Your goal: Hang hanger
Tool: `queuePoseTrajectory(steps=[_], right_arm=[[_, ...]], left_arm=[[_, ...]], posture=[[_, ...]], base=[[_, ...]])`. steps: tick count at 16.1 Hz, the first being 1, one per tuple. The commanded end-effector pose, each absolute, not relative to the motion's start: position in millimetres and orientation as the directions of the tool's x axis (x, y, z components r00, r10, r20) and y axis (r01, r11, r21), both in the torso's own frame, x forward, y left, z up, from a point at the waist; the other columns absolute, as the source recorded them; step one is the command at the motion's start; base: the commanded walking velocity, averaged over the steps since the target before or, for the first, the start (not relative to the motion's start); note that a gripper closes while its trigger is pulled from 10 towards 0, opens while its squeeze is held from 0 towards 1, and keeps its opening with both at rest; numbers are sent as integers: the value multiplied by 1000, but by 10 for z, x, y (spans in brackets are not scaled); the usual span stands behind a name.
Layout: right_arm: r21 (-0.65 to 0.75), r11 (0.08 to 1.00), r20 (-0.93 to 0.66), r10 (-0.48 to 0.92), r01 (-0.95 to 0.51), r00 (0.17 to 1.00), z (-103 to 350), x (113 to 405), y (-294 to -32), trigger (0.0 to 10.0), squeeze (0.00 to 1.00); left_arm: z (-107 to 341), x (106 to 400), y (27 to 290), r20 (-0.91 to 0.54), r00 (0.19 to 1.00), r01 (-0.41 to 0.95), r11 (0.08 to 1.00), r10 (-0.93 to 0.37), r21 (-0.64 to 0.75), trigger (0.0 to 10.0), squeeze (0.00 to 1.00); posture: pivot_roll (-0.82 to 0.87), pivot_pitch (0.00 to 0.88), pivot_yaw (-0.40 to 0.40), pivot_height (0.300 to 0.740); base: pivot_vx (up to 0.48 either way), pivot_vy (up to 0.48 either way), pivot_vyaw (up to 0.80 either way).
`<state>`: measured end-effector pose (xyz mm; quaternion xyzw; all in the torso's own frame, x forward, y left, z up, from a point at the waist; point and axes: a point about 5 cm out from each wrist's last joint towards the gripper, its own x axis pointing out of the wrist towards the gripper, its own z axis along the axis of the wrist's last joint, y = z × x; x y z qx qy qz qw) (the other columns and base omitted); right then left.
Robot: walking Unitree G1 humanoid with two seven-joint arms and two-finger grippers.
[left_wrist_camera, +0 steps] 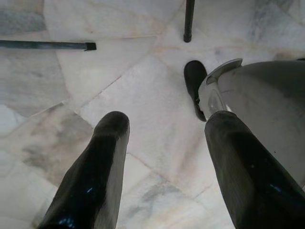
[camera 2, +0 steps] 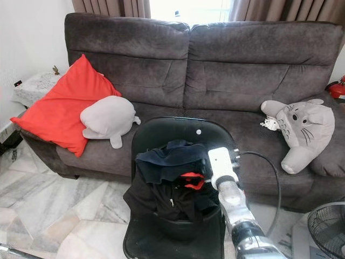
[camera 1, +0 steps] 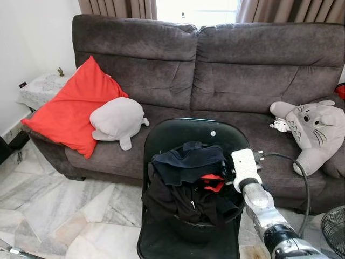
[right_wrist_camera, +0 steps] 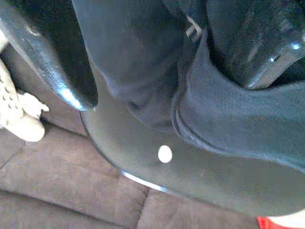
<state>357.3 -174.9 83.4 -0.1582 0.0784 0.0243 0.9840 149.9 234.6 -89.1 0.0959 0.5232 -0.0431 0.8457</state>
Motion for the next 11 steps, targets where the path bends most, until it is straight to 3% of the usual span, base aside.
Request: queuePoseTrajectory(steps=[1,11], right_arm=[[-284,956,-144,33,-74,989,882,3606,-1721,10000,0],[-271,963,-94,-22,-4,995,910,3607,-1788,10000,0]], left_arm=[[-882,1489,2400,-895,444,181,974,43,136,10000,0],[-866,1369,2582,-895,438,244,949,78,202,10000,0]], posture=[[106,0,73,740],[189,52,126,740]], base=[[0,0,0],[0,0,0]])
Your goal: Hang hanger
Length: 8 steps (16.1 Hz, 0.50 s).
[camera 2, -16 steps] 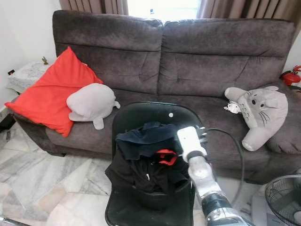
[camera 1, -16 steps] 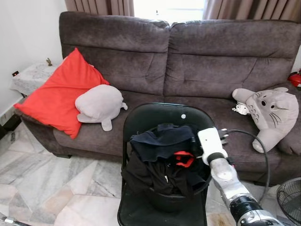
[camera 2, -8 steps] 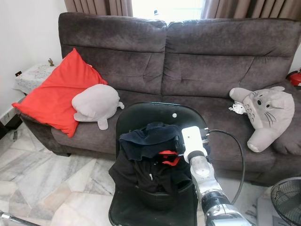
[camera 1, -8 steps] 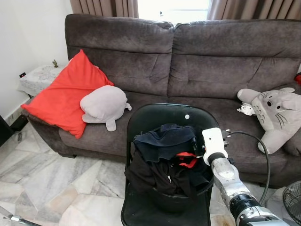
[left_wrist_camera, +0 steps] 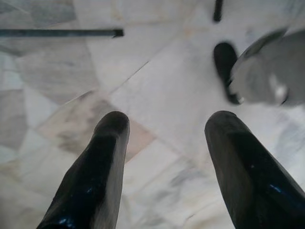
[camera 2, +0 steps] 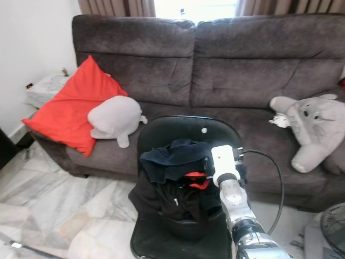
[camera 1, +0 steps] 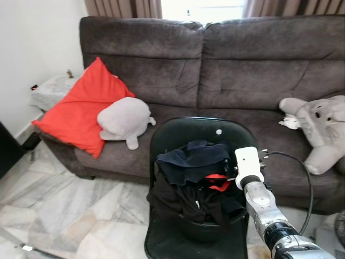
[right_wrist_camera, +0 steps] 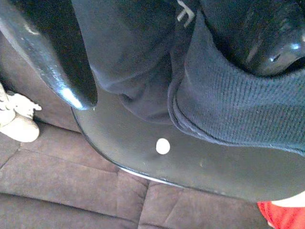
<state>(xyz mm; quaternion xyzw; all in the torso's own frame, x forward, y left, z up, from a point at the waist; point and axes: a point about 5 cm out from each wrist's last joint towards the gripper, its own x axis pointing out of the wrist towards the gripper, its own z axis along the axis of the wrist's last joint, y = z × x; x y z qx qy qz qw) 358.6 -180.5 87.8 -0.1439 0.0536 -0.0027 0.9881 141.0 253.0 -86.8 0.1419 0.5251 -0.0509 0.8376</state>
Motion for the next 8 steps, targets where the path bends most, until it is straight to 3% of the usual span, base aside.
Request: queuePoseTrajectory(steps=[1,6,7,8], right_arm=[[-266,964,-81,-15,-8,997,911,3602,-1764,10000,0],[-264,965,-61,-7,-9,998,904,3584,-1748,10000,0],[-277,961,-62,-8,-10,998,917,3595,-1758,3529,0],[-277,961,-62,-8,-10,998,917,3595,-1758,3529,0]], left_arm=[[-871,1315,2618,-896,436,247,945,87,213,10000,0],[-890,1147,2682,-896,434,267,937,92,226,10000,0],[-894,1110,2692,-894,438,272,934,93,231,10000,0],[-894,1110,2692,-894,438,272,934,93,231,10000,0]], posture=[[201,71,138,740],[218,106,150,740],[231,114,148,740],[231,114,148,740]], base=[[0,0,0],[0,0,0],[0,0,0],[0,0,0]])
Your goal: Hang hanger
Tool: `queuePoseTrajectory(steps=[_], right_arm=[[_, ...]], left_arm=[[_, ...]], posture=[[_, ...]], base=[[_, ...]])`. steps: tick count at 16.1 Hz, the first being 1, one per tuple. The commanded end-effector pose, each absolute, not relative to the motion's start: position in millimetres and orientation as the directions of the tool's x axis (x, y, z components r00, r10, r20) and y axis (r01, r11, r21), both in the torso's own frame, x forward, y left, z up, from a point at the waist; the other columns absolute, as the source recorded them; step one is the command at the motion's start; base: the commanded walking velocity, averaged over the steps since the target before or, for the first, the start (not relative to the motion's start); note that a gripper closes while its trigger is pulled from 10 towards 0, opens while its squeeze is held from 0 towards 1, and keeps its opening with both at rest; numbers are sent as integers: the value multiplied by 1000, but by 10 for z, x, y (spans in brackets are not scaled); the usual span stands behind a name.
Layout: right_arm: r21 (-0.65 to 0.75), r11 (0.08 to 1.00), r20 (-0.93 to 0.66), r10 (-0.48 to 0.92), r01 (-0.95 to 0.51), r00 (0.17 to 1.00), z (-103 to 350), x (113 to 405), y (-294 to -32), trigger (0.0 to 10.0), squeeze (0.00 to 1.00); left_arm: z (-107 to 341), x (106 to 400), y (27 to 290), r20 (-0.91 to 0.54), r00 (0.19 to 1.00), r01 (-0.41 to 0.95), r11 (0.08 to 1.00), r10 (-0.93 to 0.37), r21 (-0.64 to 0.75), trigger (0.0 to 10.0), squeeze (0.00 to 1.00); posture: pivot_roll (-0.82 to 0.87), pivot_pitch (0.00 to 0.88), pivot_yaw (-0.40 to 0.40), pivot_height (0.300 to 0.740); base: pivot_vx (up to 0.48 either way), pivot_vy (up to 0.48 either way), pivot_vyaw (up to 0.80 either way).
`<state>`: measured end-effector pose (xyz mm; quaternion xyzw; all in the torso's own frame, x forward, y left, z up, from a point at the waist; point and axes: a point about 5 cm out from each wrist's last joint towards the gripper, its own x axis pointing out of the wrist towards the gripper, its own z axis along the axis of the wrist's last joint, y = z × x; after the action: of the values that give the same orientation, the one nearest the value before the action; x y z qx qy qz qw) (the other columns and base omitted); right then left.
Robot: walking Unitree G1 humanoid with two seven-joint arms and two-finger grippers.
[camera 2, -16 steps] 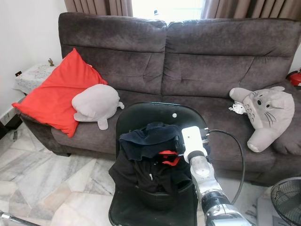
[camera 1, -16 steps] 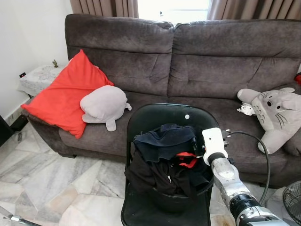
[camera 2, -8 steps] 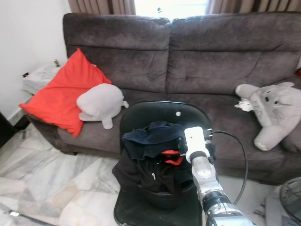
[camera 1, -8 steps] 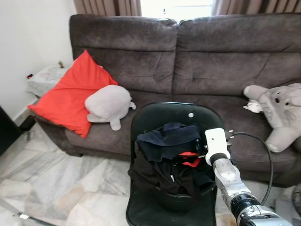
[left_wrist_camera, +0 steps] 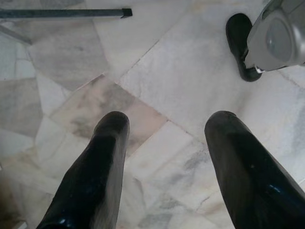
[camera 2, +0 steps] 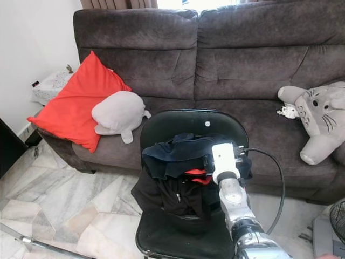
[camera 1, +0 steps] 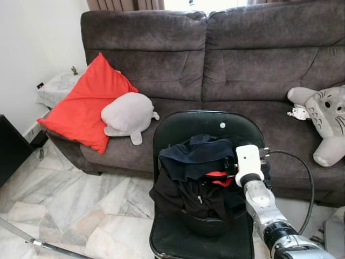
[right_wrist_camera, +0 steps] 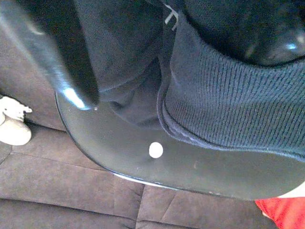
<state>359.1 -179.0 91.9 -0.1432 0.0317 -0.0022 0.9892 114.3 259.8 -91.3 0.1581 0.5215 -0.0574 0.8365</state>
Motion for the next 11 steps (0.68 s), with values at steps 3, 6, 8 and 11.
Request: queuePoseTrajectory(steps=[3,6,8,11], right_arm=[[-287,958,-54,12,-27,998,968,3629,-1734,0,0],[-285,957,-52,36,-49,998,985,3642,-1698,0,0],[-291,955,-53,46,-60,998,988,3645,-1684,0,0],[-302,950,-65,59,-76,996,960,3632,-1662,0,0]], left_arm=[[-894,1055,2727,-893,437,279,927,109,250,10000,0],[-890,1037,2750,-894,434,284,924,113,255,10000,0],[-887,1038,2757,-894,432,293,920,114,259,10000,0],[-881,1062,2754,-892,438,304,916,111,263,10000,0]], posture=[[247,127,152,740],[249,130,158,740],[247,130,159,740],[243,124,161,740]], base=[[0,0,0],[0,0,0],[0,0,0],[0,0,0]])
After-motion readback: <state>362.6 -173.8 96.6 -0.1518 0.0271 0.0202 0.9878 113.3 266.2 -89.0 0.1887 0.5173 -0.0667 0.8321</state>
